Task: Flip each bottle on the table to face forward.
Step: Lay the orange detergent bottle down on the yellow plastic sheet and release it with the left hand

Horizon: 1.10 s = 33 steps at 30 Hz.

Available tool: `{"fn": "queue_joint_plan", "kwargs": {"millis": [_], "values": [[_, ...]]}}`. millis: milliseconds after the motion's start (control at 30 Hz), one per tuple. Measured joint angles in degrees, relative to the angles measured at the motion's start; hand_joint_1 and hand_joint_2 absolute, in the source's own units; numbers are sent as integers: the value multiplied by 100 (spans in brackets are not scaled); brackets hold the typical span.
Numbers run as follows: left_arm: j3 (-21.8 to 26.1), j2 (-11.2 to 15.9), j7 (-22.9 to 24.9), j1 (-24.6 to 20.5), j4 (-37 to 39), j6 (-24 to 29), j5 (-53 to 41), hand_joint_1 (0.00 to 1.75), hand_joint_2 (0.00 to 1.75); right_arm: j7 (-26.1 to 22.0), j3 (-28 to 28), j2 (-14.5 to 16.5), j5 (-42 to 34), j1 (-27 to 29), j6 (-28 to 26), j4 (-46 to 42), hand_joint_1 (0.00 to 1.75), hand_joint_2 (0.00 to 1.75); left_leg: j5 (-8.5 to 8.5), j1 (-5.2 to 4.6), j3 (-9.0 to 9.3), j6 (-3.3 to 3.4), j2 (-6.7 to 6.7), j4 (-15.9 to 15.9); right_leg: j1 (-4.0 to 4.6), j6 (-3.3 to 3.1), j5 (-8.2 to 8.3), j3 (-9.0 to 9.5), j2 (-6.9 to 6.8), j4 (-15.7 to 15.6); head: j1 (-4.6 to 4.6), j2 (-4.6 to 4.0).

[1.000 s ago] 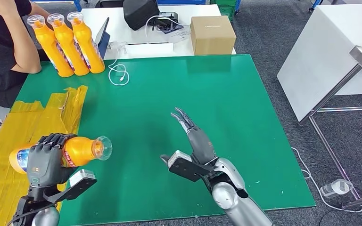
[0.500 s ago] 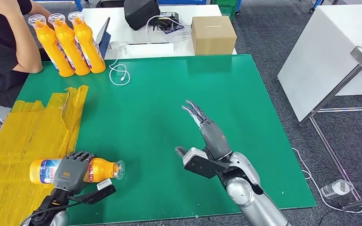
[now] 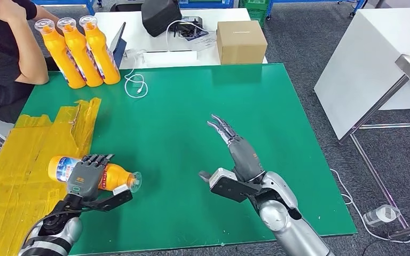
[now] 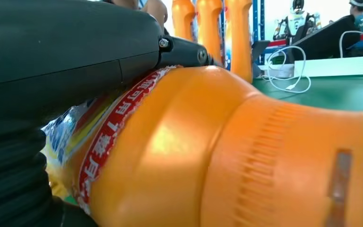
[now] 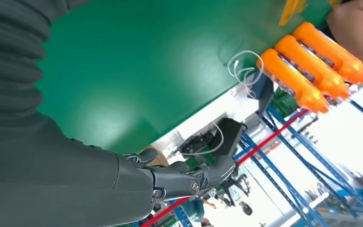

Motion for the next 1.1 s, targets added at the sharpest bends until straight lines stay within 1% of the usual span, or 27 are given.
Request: {"fn": "queue_joint_plan", "kwargs": {"millis": [133,267,367,533,633,700,767,833,900,967,1033,1100], "values": [[-2,17,-72,-30,30,-92,126,0,0,72,-24,-68,-34,-69,96,96,0,175,1,-1,1,1,-2,1,-1,0,0,2,-1,0,1,0],[-35,18,-93,-149,140,-372,280,0,0,100,-52,-170,-13,-120,197,220,0,175,2,-2,2,2,-10,1,-3,0,0,5,-6,0,1,0],[-90,13,-96,-226,267,-470,358,0,0,108,-70,-250,1,-132,231,306,0,175,2,-6,1,2,-9,2,-5,0,0,3,-5,0,1,0],[-197,16,239,-369,466,-503,205,0,0,194,-102,-364,171,-121,256,396,0,175,2,-7,1,2,-12,2,-5,1,0,2,-8,-1,0,0],[-250,18,326,-451,550,-500,153,0,0,237,-108,-416,223,-122,273,444,0,175,2,-6,1,2,-10,1,-4,0,0,2,-6,0,0,0],[-274,19,348,-486,592,-392,176,0,0,296,-111,-446,294,-125,296,496,0,175,2,-5,2,2,-9,1,-4,0,0,2,-6,0,0,0],[-273,12,290,-462,566,-167,310,0,0,334,-129,-466,373,-109,287,559,0,87,3,-5,2,2,-5,2,-4,0,0,0,-5,0,0,0],[-217,-38,16,-299,333,83,781,0,0,287,-185,-474,443,-14,200,594,0,0,3,-5,0,2,0,3,-4,0,0,-4,-3,0,-1,0],[-29,-200,-482,-43,-321,117,1817,0,0,203,-274,-450,633,178,70,569,0,0,2,-5,-11,2,-3,4,-4,1,0,-14,-3,0,1,0],[200,-436,-818,124,-1169,-167,2878,0,0,196,-324,-348,920,358,-1,535,0,0,2,-6,-31,3,-5,4,-5,1,0,-28,-4,0,2,0],[312,-615,-864,201,-1850,-552,3427,0,0,238,-319,-178,1130,465,-47,560,0,0,0,-6,-41,3,0,3,-5,1,0,-39,0,-1,1,0],[340,-724,-849,270,-2355,-861,3671,0,0,254,-302,-15,1229,537,-121,614,0,0,-1,-6,-42,3,5,3,-4,1,0,-44,4,-2,1,0]]}}
